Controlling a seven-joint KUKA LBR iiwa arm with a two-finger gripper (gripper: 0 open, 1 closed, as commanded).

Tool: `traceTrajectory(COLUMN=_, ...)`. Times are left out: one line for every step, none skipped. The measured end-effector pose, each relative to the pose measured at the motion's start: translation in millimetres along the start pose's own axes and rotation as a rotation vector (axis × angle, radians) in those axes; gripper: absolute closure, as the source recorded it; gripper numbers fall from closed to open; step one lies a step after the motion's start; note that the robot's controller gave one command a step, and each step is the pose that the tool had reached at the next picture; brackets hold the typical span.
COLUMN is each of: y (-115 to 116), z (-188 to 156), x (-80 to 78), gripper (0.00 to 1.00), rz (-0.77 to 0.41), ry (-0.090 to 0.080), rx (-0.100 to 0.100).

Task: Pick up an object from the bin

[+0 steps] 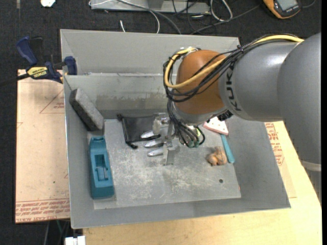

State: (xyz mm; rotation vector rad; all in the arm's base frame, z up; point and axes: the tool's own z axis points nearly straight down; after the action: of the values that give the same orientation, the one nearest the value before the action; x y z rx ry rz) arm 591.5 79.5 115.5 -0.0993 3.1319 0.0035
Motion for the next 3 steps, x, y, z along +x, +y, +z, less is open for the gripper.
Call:
traceTrajectory(y=-28.5, z=35.0, x=-16.0, gripper=0.0, rz=-0.322, ry=-0.005, rx=-0.002)
traceTrajectory(y=-42.1, z=42.9, x=1.5, gripper=0.0, rz=-0.244, ry=-0.004, rx=-0.002)
traceTrajectory(y=-91.7, z=43.9, x=-37.8, gripper=0.0, rz=-0.333, ry=-0.015, rx=-0.001)
